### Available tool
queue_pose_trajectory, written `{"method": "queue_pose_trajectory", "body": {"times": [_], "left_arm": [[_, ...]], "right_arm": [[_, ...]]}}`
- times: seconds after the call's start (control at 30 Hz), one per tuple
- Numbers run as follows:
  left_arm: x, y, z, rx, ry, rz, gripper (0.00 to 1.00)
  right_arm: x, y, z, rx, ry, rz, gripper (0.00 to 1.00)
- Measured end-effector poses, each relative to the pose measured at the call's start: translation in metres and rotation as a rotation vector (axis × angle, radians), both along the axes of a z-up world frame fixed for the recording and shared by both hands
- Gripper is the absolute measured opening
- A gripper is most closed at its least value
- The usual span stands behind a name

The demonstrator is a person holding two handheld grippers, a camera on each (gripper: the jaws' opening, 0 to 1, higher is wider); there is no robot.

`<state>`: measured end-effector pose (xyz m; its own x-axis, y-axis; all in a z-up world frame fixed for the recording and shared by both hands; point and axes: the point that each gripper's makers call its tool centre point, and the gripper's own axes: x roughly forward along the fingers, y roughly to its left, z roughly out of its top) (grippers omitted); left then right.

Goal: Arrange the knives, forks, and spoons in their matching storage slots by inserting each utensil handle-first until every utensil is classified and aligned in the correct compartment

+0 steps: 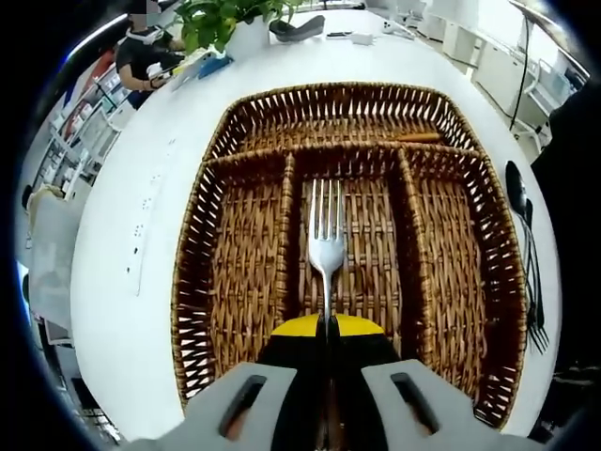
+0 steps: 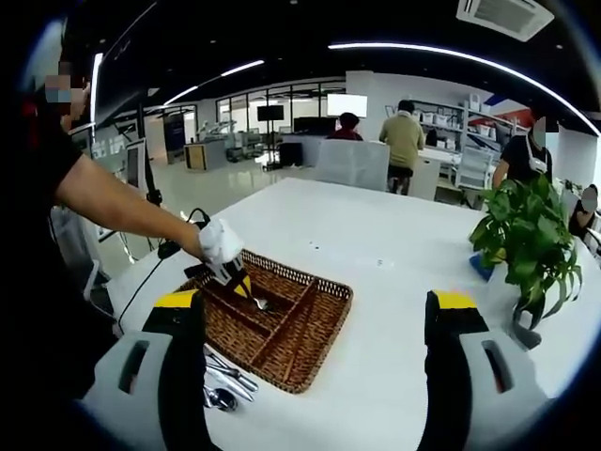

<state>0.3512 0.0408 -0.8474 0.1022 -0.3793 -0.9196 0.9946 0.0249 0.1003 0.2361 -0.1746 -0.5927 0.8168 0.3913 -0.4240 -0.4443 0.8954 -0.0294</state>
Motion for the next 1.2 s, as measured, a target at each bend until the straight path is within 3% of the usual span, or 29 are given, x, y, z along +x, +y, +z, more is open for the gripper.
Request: {"method": "queue_pose_trajectory", "body": {"times": [0.43, 1.07, 1.2], "left_arm": [[-0.003, 0.000, -0.015, 0.017, 0.008, 0.004, 0.02], [-0.004, 0.000, -0.017, 0.061, -0.024, -0.025, 0.03], [-0.003, 0.000, -0.014, 0.039, -0.042, -0.034, 0.04]], "right_arm": [[-0.001, -0.003, -0.002, 0.003, 0.001, -0.009, 1.00], [-0.009, -0.006, 0.000, 0.007, -0.012, -0.029, 1.00], [-0.010, -0.001, 0.000, 0.014, -0.018, -0.024, 1.00]]}}
